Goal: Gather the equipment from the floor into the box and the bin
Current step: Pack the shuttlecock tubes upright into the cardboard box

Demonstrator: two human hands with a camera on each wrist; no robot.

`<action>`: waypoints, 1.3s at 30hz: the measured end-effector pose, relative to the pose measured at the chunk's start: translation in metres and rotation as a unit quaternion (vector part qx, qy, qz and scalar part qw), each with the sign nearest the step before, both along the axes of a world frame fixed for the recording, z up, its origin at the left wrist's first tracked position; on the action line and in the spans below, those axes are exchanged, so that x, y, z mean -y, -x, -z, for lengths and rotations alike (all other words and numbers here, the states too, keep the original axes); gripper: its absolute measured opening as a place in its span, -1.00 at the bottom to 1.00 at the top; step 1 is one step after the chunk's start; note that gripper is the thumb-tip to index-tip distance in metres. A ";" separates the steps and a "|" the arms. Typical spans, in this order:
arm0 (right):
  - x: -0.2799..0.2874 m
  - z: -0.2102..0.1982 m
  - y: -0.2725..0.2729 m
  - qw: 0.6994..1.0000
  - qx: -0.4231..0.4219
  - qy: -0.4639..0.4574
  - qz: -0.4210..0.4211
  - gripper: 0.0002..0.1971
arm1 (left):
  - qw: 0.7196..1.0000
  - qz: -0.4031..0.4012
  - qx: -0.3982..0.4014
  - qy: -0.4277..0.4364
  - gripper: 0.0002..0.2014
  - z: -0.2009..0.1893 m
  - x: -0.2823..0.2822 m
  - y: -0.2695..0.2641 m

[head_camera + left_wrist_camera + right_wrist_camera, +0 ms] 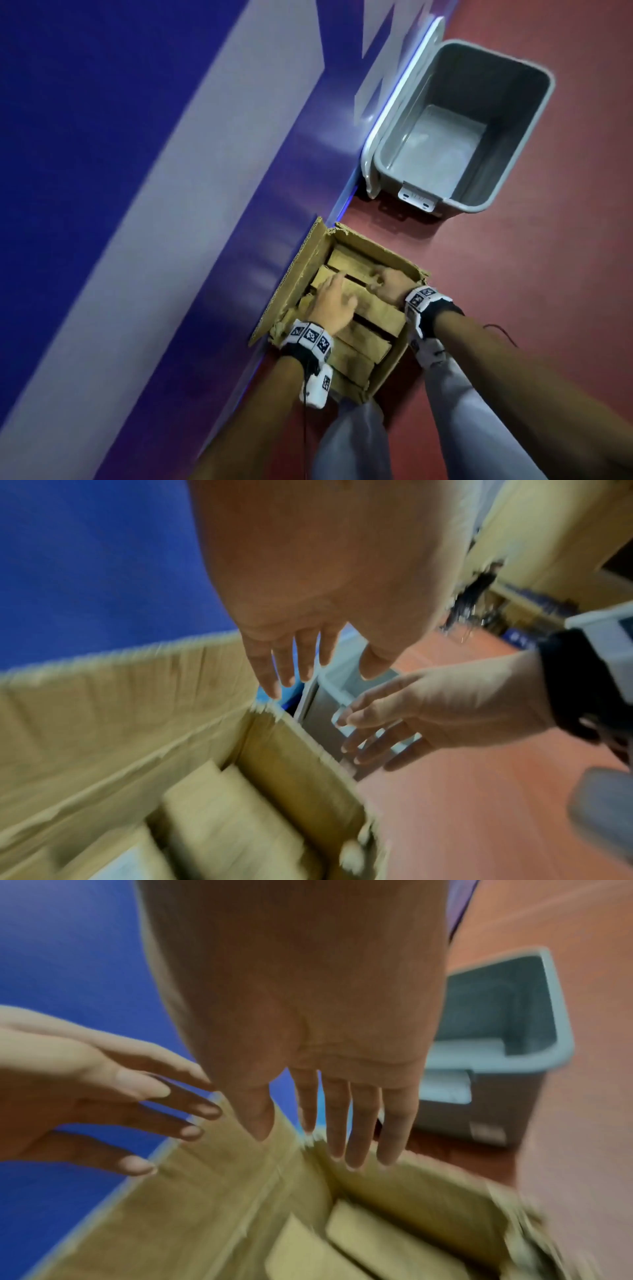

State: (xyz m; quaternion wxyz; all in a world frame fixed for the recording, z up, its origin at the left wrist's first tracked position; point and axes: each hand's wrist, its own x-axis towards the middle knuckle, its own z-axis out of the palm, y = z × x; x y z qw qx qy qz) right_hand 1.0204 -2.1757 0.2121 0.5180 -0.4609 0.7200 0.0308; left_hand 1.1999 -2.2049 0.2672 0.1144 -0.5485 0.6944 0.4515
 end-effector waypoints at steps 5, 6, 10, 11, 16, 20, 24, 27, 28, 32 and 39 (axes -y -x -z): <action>0.032 -0.192 0.037 0.986 0.037 0.160 0.026 -0.62 | 0.979 -0.119 -0.131 0.096 -0.55 -0.172 0.036 0.049; 0.038 -0.232 0.045 0.979 0.050 0.193 0.040 -0.64 | 0.971 -0.133 -0.153 0.125 -0.57 -0.211 0.042 0.057; 0.052 -0.381 0.070 0.945 0.085 0.309 0.067 -0.76 | 0.940 -0.139 -0.243 0.194 -0.68 -0.366 0.047 0.075; 0.054 -0.416 0.075 0.935 0.099 0.330 0.083 -0.78 | 0.934 -0.141 -0.257 0.207 -0.70 -0.403 0.046 0.077; 0.058 -0.562 0.090 0.879 0.121 0.450 0.097 -0.81 | 0.883 -0.160 -0.300 0.324 -0.70 -0.551 0.027 0.064; 0.046 -0.637 0.093 0.855 0.129 0.497 0.078 -0.84 | 0.850 -0.192 -0.315 0.375 -0.71 -0.619 0.003 0.039; 0.024 -0.675 0.088 0.834 0.110 0.537 0.069 -0.85 | 0.833 -0.183 -0.328 0.407 -0.72 -0.653 -0.018 0.013; 0.000 -0.689 0.076 0.817 0.096 0.561 0.093 -0.86 | 0.832 -0.154 -0.339 0.411 -0.72 -0.664 -0.028 0.000; -0.011 -0.691 0.070 0.808 0.093 0.570 0.114 -0.86 | 0.833 -0.141 -0.345 0.409 -0.72 -0.665 -0.030 -0.002; -0.068 -0.689 0.050 0.778 0.053 0.590 0.211 -0.90 | 0.851 -0.073 -0.360 0.374 -0.72 -0.662 -0.042 0.005; -0.210 -0.682 0.071 0.768 -0.070 0.559 0.304 -0.89 | 0.851 0.076 -0.421 0.304 -0.69 -0.649 -0.099 0.075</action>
